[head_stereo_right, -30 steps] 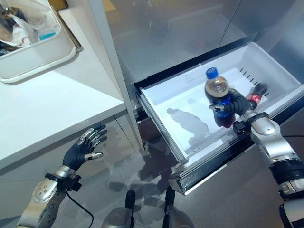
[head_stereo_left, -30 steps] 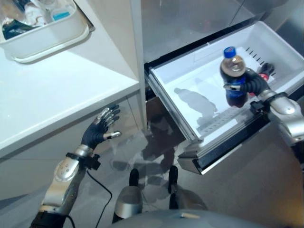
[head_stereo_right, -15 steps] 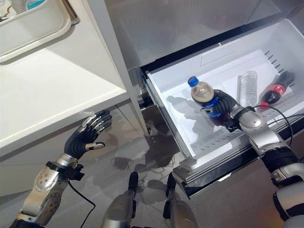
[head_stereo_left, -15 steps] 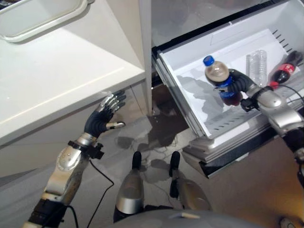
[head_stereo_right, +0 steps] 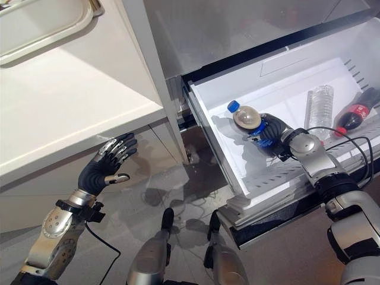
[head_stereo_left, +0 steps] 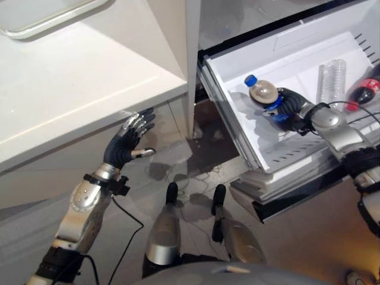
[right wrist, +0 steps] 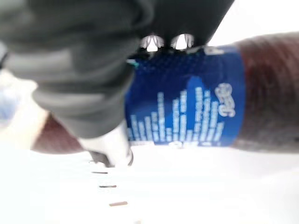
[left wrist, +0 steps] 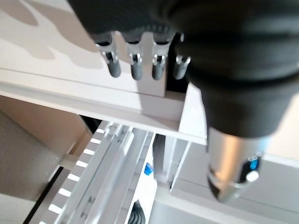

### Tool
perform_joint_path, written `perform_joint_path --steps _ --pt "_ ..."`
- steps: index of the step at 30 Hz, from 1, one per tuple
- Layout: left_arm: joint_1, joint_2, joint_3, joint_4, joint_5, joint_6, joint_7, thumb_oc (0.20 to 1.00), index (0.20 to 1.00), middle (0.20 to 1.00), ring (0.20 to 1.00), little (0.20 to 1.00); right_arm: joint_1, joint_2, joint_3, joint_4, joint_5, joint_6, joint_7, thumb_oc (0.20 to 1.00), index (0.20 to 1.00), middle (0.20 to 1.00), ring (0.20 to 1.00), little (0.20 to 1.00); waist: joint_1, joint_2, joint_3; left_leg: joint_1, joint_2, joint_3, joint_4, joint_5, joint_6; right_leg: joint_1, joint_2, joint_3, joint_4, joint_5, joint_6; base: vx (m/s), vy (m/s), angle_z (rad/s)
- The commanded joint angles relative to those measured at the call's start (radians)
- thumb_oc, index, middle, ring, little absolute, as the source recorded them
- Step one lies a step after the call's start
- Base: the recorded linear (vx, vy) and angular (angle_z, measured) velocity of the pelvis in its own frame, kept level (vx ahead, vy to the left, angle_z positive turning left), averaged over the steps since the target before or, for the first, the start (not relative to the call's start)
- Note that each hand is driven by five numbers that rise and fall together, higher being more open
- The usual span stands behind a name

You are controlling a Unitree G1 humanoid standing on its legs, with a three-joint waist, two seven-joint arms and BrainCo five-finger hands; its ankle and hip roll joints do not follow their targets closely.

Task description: Take the drinks into the refrigerator

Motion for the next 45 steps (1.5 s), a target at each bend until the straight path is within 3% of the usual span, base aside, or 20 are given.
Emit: perform_joint_path --steps 1,8,9,10,11,12,34,38,45 --pt "0.025 0.025 0.012 -0.142 0.002 -0.072 0.009 1.0 1.0 1.0 1.0 1.0 -0.173 0.002 0.067 0.01 -0.043 -0.041 -0.015 0.2 0.2 0.2 0.2 0.2 0.017 0.008 -0.017 -0.011 -0.021 -0.056 0.015 -0.018 0.031 -0.064 -0.013 0.001 0.217 -0.122 0.046 0.0 0.0 0.0" --pt "0.024 0.013 0.025 -0.144 0.008 -0.069 0.012 1.0 1.0 1.0 1.0 1.0 -0.19 0.014 0.068 0.012 -0.091 -0.03 -0.012 0.2 0.2 0.2 0.2 0.2 0.01 0.008 -0.018 -0.004 -0.021 -0.052 0.008 -0.018 0.032 -0.062 -0.013 0.005 0.215 -0.122 0.045 0.0 0.0 0.0" --pt "0.024 0.012 0.027 -0.143 0.008 -0.068 0.014 1.0 1.0 1.0 1.0 1.0 -0.189 0.019 0.065 0.012 -0.096 -0.029 -0.016 0.247 0.247 0.247 0.247 0.247 0.01 0.007 -0.019 -0.003 -0.02 -0.052 0.007 -0.019 0.032 -0.061 -0.014 0.005 0.214 -0.121 0.045 0.0 0.0 0.0" --pt "0.022 0.011 0.028 -0.144 0.006 -0.066 0.013 1.0 1.0 1.0 1.0 1.0 -0.187 0.022 0.065 0.017 -0.104 -0.029 -0.016 0.332 0.332 0.332 0.332 0.332 0.01 0.008 -0.02 -0.002 -0.02 -0.052 0.008 -0.02 0.032 -0.06 -0.014 0.005 0.213 -0.121 0.045 0.0 0.0 0.0" --pt "0.022 0.011 0.033 -0.145 0.003 -0.066 0.012 1.0 1.0 1.0 1.0 1.0 -0.184 0.023 0.062 0.012 -0.104 -0.028 -0.014 0.947 0.947 0.947 0.947 0.947 0.009 0.007 -0.021 -0.001 -0.02 -0.052 0.008 -0.02 0.032 -0.06 -0.014 0.004 0.212 -0.121 0.045 0.0 0.0 0.0" --pt "0.02 0.011 0.035 -0.145 0.001 -0.066 0.01 1.0 1.0 1.0 1.0 1.0 -0.182 0.024 0.061 0.012 -0.104 -0.026 -0.012 1.0 1.0 1.0 1.0 1.0 0.009 0.006 -0.022 -0.001 -0.02 -0.052 0.008 -0.02 0.032 -0.059 -0.014 0.004 0.211 -0.121 0.045 0.0 0.0 0.0" --pt "0.009 0.033 0.06 -0.144 -0.042 -0.051 -0.03 1.0 1.0 1.0 1.0 1.0 -0.119 0.001 -0.038 -0.048 -0.088 -0.027 -0.029 1.0 1.0 1.0 1.0 1.0 0.008 -0.005 -0.067 0.021 -0.026 -0.063 0.015 -0.033 0.038 -0.029 -0.027 -0.008 0.211 -0.127 0.043 0.0 0.0 0.0" --pt "0.012 0.039 0.069 -0.138 -0.043 -0.05 -0.038 1.0 1.0 1.0 1.0 1.0 -0.059 -0.047 -0.104 -0.149 -0.039 -0.038 -0.033 1.0 1.0 1.0 1.0 1.0 0.0 -0.015 -0.086 0.031 -0.031 -0.06 0.022 -0.044 0.042 -0.016 -0.032 -0.007 0.21 -0.128 0.045 0.0 0.0 0.0" --pt "0.037 0.029 0.103 -0.115 -0.029 -0.051 -0.042 1.0 1.0 1.0 1.0 1.0 0.228 -0.127 -0.37 -0.402 0.029 -0.113 -0.077 1.0 1.0 1.0 1.0 1.0 -0.024 -0.052 -0.13 0.042 -0.044 -0.042 0.052 -0.078 0.054 0.013 -0.037 0.01 0.198 -0.125 0.053 0.03 0.007 -0.01"
